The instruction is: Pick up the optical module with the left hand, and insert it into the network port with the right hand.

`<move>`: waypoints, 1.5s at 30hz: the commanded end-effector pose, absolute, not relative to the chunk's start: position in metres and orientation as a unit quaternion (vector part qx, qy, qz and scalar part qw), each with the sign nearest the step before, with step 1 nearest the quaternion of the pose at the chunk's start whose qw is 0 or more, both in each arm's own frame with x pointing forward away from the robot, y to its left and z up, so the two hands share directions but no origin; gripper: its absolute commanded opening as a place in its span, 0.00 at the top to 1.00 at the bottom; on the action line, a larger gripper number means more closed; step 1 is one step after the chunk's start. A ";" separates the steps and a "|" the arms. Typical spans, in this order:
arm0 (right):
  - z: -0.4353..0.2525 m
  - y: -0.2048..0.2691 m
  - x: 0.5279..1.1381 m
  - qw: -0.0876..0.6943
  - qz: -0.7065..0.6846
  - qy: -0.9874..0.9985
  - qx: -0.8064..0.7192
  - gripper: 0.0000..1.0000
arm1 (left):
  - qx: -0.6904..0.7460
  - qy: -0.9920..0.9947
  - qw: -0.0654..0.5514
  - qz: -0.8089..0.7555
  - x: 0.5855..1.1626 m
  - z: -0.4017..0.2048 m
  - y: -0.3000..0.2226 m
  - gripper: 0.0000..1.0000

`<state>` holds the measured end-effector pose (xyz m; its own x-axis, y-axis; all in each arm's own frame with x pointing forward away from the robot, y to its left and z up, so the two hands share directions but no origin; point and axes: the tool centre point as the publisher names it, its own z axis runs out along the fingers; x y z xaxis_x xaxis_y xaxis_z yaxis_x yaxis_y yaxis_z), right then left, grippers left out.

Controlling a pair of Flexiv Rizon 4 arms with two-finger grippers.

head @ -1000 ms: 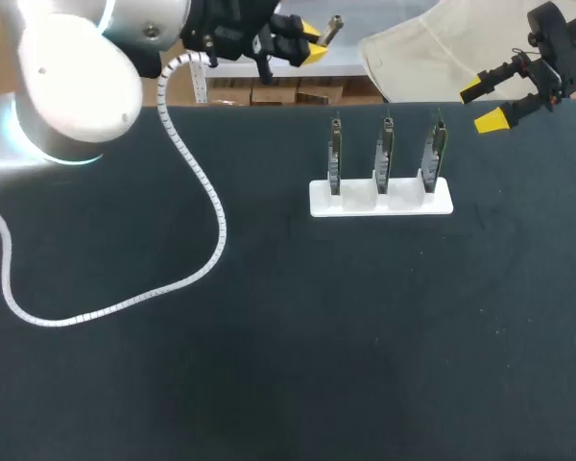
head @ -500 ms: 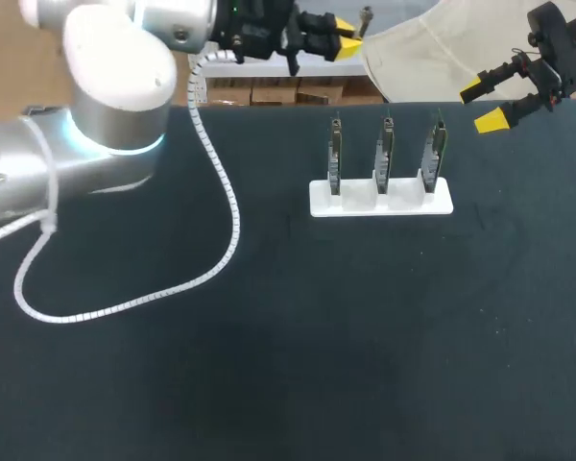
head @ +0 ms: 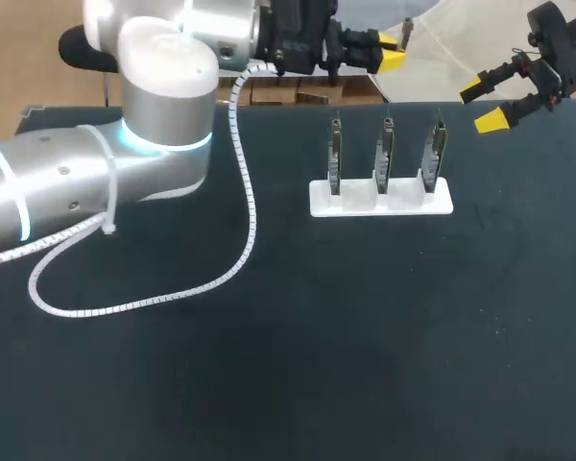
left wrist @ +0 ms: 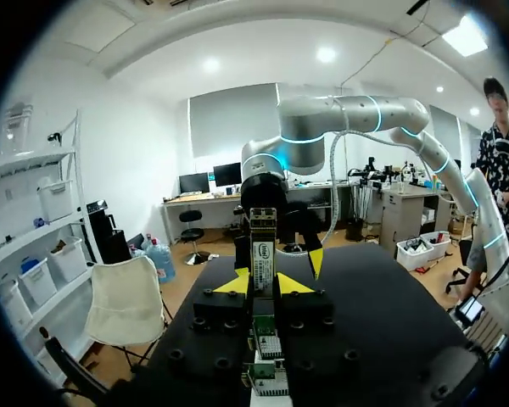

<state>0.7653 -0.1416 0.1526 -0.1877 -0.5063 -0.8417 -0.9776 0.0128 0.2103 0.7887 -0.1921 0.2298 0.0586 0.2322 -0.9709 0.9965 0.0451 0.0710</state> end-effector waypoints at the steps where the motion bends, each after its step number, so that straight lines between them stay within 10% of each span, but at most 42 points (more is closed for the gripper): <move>1: 0.152 -0.141 0.763 0.288 0.410 0.652 -0.569 0.00 | 0.555 0.551 0.463 -0.418 0.793 0.223 -0.203 1.00; 45: 0.152 -0.141 0.763 0.288 0.410 0.652 -0.569 0.00 | 0.534 0.542 0.443 -0.474 0.782 0.193 -0.249 1.00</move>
<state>0.7653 -0.1416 0.1525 -0.1877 -0.5063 -0.8417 -0.9776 0.0129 0.2103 0.7808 -0.2483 0.1938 -0.0365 0.1589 -0.9866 0.9990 -0.0189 -0.0400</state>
